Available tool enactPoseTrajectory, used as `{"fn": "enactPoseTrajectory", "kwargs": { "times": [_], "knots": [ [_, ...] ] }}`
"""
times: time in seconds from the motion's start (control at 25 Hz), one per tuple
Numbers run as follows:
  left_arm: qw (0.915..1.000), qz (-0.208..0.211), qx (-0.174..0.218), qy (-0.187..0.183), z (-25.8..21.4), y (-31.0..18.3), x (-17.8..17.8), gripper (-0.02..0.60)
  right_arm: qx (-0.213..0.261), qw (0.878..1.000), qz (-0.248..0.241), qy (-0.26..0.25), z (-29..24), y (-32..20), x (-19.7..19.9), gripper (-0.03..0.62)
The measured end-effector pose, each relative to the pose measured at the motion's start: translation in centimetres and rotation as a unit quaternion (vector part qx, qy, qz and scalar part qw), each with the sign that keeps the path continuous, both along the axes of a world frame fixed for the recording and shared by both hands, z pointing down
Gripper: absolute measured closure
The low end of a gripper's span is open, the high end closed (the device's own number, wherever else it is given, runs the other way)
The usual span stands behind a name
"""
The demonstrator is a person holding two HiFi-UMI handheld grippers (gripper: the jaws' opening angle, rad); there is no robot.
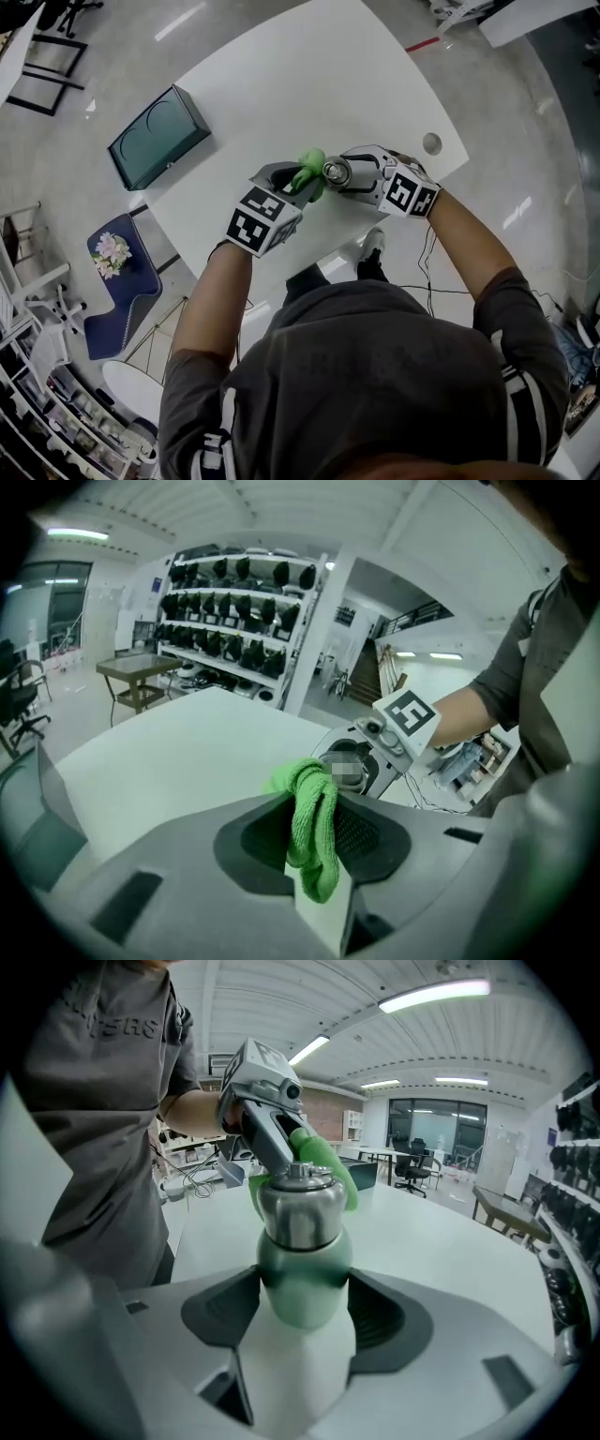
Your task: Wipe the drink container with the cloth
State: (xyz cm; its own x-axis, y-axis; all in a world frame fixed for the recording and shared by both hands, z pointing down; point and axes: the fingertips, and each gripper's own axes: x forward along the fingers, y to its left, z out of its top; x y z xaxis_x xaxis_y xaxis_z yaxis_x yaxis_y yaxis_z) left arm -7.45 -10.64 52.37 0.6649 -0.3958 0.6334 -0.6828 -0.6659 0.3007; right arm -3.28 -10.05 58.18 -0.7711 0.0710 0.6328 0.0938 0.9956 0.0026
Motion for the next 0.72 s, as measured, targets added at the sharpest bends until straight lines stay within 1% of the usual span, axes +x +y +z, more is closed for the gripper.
{"fn": "enactPoseTrajectory", "kwargs": {
  "times": [0.08,0.2,0.32,0.44,0.48,0.56,0.6,0.72],
  "knots": [
    [0.9998,0.006,0.0,-0.02,1.0,-0.5,0.4,0.494,0.0,1.0,0.001,0.0,0.1,0.0,-0.1,0.309],
    [0.9994,0.006,-0.005,-0.032,2.0,-1.9,0.3,0.494,-0.002,1.0,0.004,-0.005,0.0,0.0,-0.1,0.309],
    [0.9984,0.018,-0.004,-0.054,3.3,-3.7,0.3,0.495,-0.003,1.0,0.006,-0.009,0.0,-0.1,0.0,0.309],
    [0.9959,0.029,-0.015,-0.085,6.1,-4.7,0.4,0.497,-0.004,1.0,0.005,-0.011,0.1,0.0,-0.1,0.309],
    [0.9953,0.03,-0.021,-0.09,7.1,-4.8,0.5,0.497,-0.004,1.0,0.005,-0.012,0.1,0.0,-0.2,0.309],
    [0.9955,0.033,-0.033,-0.083,8.1,-4.8,0.5,0.497,-0.005,1.0,0.005,-0.013,0.0,0.1,-0.2,0.309],
    [0.9962,0.035,-0.036,-0.071,7.7,-4.8,0.5,0.497,-0.005,1.0,0.006,-0.015,0.0,0.2,-0.3,0.309],
    [0.9987,0.04,-0.031,-0.006,3.4,-5.1,1.0,0.497,-0.004,1.0,0.007,-0.024,-0.2,0.1,-0.3,0.307]
  ]
}}
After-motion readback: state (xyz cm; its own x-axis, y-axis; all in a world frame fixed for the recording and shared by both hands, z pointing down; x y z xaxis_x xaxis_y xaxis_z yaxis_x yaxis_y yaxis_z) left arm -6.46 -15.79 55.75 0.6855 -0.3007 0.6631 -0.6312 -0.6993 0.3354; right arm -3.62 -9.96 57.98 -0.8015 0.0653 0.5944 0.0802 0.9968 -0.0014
